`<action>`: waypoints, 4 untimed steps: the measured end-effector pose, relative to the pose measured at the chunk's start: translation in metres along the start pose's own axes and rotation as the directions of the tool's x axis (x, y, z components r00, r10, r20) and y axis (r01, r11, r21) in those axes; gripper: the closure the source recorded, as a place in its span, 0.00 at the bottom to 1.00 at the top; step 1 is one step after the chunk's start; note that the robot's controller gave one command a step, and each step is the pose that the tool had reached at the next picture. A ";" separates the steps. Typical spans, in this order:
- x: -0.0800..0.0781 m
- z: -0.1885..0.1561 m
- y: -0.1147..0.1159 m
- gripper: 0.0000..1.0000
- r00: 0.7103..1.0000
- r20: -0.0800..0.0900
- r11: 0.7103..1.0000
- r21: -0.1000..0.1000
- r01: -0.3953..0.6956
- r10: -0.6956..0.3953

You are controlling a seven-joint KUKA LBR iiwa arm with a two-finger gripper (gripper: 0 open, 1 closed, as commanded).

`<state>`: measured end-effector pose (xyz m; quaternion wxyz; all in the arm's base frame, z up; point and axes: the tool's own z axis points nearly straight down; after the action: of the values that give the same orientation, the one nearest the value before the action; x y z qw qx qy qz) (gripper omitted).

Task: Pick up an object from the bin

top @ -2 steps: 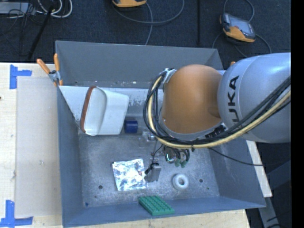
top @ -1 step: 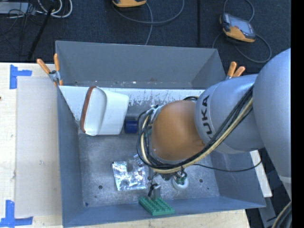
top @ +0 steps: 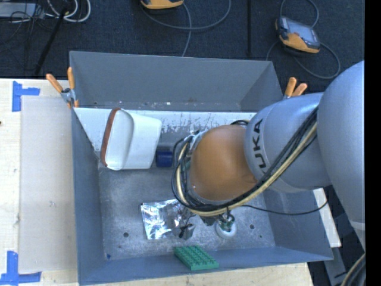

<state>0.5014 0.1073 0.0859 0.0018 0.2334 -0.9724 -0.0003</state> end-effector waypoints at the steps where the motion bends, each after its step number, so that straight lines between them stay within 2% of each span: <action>1: -0.066 0.013 -0.041 1.00 1.000 0.008 1.000 0.003 0.010 -0.010; 2: -0.064 0.013 -0.040 0.00 1.000 0.003 1.000 0.000 0.008 -0.008; 3: -0.001 0.016 -0.062 0.00 0.807 0.002 0.807 0.002 0.590 -0.590; 4: -0.002 0.016 -0.062 1.00 0.809 0.004 0.809 0.003 0.587 -0.587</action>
Offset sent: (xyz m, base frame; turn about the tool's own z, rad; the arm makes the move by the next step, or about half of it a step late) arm 0.0748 -0.0067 -0.0125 -0.0128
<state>0.5313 0.0531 0.0699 -0.0010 0.5223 -0.8528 -0.0008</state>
